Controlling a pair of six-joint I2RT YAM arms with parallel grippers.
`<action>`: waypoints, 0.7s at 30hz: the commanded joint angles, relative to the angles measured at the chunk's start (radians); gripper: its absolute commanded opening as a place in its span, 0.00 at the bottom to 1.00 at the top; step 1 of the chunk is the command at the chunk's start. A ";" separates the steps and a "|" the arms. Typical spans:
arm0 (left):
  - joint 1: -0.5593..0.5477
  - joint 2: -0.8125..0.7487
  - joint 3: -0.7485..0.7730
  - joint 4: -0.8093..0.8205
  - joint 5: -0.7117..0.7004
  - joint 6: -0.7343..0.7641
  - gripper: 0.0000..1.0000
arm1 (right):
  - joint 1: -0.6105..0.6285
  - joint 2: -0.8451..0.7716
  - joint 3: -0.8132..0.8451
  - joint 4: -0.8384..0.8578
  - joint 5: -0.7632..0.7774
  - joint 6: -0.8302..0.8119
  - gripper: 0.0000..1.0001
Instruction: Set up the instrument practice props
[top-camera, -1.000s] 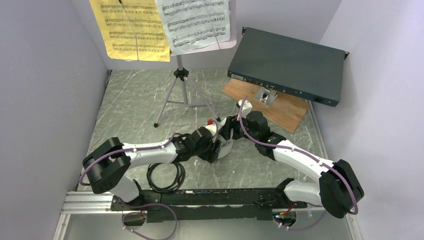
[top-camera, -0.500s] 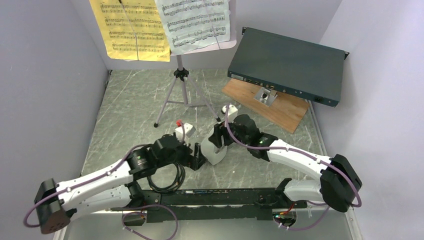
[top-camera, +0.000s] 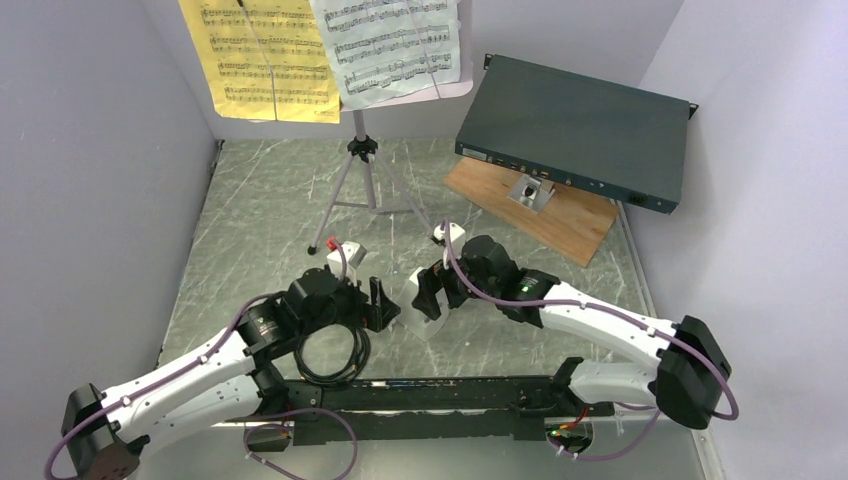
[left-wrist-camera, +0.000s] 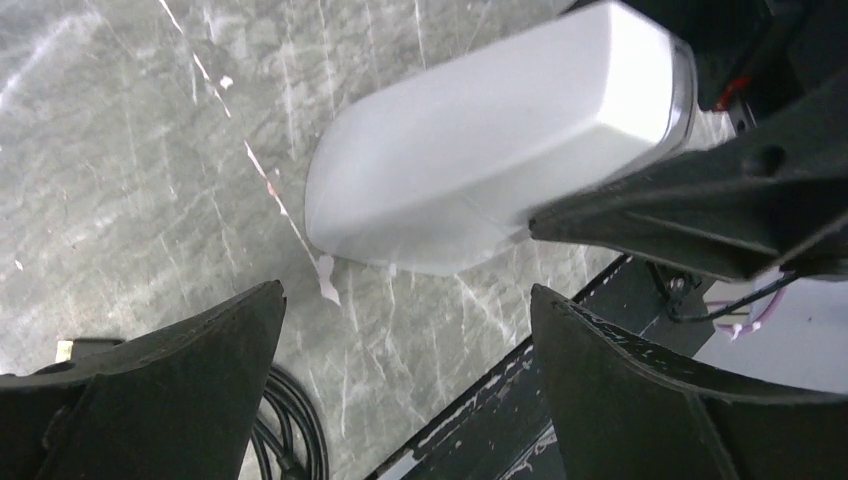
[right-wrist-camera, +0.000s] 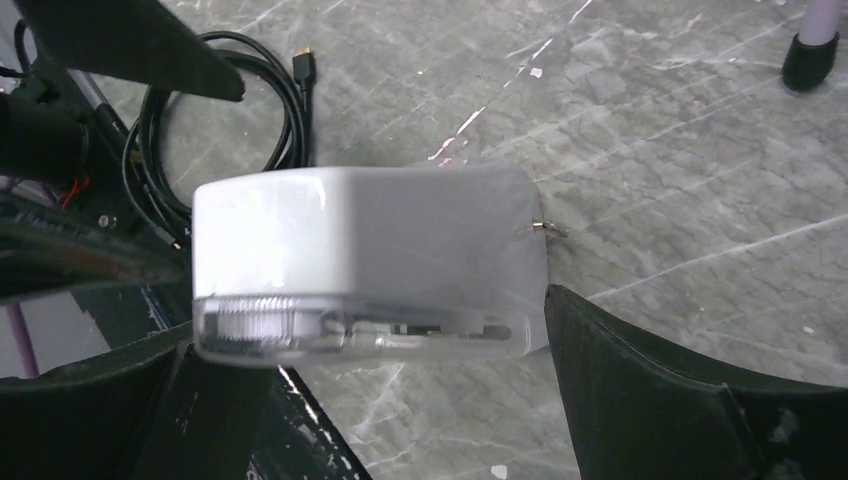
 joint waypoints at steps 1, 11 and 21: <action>0.051 0.008 0.008 0.113 0.048 0.012 0.98 | -0.002 -0.084 0.049 -0.051 -0.015 -0.004 0.99; 0.128 0.129 0.110 0.186 0.291 0.052 0.96 | -0.003 -0.216 0.012 -0.078 -0.019 -0.002 0.96; 0.128 0.210 0.259 0.003 0.386 0.460 0.97 | -0.002 -0.151 0.019 -0.048 -0.069 -0.068 0.72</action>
